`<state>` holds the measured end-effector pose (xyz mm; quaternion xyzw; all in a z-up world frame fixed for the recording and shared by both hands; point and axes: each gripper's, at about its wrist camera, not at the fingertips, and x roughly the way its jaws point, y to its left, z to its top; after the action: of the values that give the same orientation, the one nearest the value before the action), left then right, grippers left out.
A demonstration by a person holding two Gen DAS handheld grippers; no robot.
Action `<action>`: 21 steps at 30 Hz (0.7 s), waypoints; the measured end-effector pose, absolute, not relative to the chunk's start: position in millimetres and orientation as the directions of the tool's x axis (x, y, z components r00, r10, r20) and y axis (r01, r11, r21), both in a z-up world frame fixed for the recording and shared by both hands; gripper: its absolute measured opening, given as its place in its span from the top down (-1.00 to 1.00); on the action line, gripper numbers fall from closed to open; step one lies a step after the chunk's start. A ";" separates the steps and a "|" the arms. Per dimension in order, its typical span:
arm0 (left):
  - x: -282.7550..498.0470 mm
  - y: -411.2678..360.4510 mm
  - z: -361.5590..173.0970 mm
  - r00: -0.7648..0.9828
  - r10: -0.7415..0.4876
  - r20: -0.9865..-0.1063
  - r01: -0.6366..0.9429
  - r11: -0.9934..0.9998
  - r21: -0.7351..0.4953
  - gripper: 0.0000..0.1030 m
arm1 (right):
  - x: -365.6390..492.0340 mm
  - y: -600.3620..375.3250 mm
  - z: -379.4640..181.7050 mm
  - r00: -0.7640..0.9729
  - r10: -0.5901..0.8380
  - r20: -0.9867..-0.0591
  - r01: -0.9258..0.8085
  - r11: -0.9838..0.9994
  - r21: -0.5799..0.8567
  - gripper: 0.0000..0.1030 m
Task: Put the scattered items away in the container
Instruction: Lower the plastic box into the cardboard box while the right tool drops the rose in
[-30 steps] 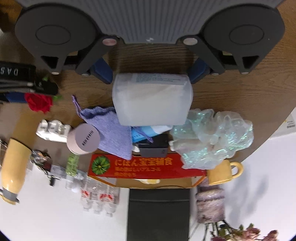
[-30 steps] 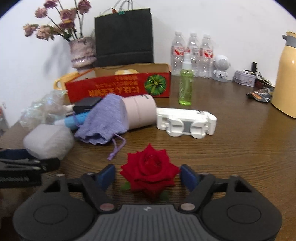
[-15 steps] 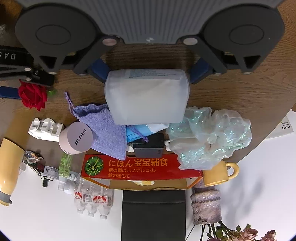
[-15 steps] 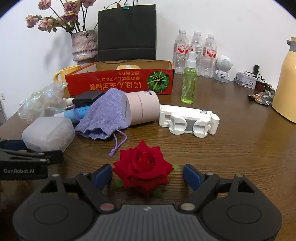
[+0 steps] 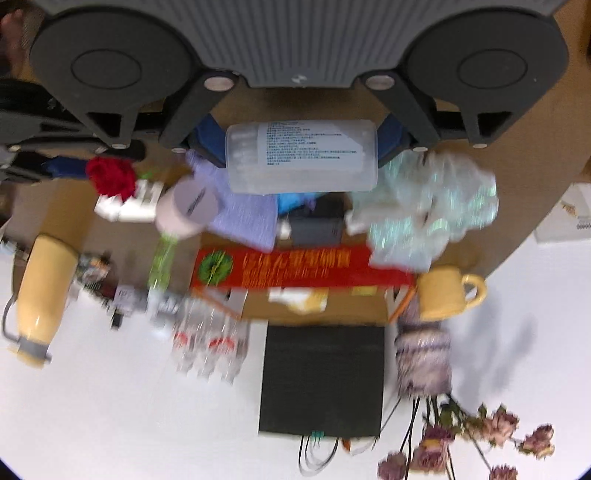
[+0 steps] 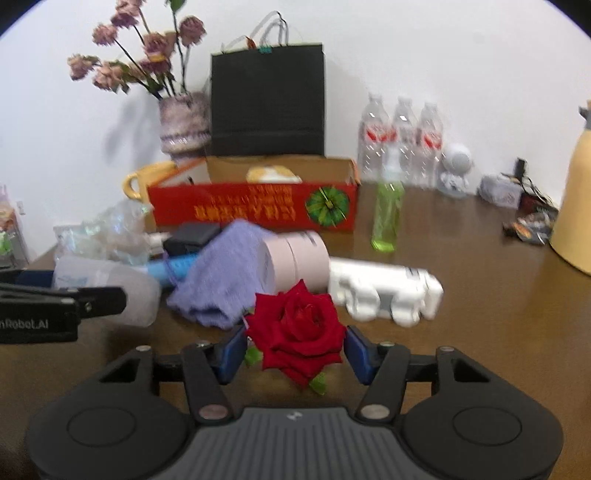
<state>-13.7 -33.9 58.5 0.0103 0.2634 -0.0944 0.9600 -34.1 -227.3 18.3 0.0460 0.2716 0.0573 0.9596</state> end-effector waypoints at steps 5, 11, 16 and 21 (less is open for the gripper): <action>11.9 -33.1 91.4 0.870 -0.202 -0.450 0.213 0.977 -0.027 -0.61 | -14.6 -227.7 48.6 0.875 0.168 -0.453 -0.136 0.985 0.104 -0.10; 96.5 -36.7 134.7 0.893 -0.174 -0.415 0.200 0.980 0.020 -0.61 | 57.5 -226.6 94.3 0.880 0.203 -0.428 -0.182 0.979 0.091 -0.10; 198.9 -32.9 130.5 0.858 -0.085 -0.507 0.119 0.992 0.036 -0.61 | 156.6 -227.6 121.3 0.840 0.203 -0.503 -0.151 0.978 0.143 -0.10; 269.9 -18.5 112.4 0.806 -0.032 -0.591 0.060 0.998 0.029 -0.62 | 251.6 -220.7 106.8 0.728 0.259 -0.634 -0.115 0.959 0.259 -0.10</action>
<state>269.9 -18.5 112.4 0.0231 0.3106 -0.0242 0.9499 251.6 -220.7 106.8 0.1015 0.3544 0.1013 0.9240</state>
